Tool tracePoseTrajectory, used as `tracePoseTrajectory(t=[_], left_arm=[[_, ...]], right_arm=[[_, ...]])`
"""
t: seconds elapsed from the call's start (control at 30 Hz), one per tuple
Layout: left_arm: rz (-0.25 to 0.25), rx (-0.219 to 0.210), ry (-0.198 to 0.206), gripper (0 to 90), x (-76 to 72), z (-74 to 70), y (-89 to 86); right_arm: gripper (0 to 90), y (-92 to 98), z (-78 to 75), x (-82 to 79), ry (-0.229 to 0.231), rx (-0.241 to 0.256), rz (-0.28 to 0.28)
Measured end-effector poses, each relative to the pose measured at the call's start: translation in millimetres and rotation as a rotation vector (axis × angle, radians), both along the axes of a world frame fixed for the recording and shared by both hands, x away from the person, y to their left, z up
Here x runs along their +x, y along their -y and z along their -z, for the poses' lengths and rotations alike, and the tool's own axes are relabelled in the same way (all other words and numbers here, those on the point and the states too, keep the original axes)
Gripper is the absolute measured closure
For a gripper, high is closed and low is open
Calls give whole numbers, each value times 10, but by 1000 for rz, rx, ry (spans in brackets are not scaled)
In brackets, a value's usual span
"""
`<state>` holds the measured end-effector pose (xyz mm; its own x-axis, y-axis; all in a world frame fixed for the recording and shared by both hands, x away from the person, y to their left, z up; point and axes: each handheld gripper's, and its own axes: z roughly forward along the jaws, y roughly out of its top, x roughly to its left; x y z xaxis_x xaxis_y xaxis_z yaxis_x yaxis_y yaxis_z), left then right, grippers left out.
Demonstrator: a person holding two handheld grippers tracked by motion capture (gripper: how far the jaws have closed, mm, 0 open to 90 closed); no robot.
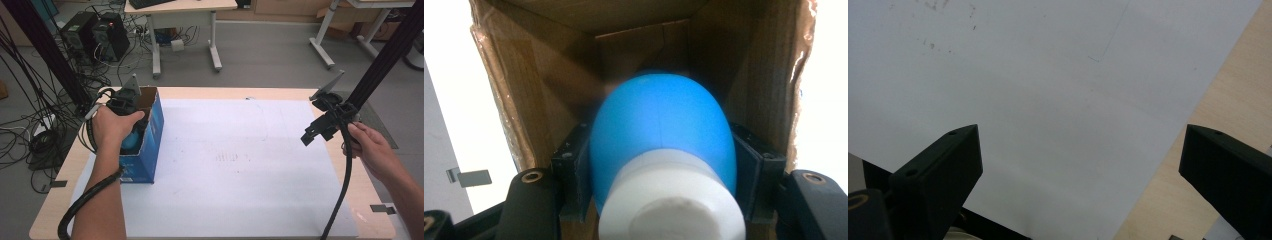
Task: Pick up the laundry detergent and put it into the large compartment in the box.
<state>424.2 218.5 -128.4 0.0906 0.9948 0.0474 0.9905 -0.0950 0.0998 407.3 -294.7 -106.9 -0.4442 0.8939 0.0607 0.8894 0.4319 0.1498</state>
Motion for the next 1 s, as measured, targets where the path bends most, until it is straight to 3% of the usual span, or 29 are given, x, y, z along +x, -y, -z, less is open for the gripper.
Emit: tracePoseTrajectory(t=[0.37,0.5,0.73,1.0], left_arm=[[-21,-2,15,349,-7,-2,-16],[-36,-27,21,333,-28,11,-84],[-42,-32,35,304,-73,7,-99],[-37,-11,46,264,-133,-58,-72]], right_arm=[[39,-14,-16,-15,5,-11,1],[39,-29,-21,-23,6,-13,-4],[39,-59,-27,-32,10,-20,-3],[39,-104,-33,-42,13,-29,-2]])
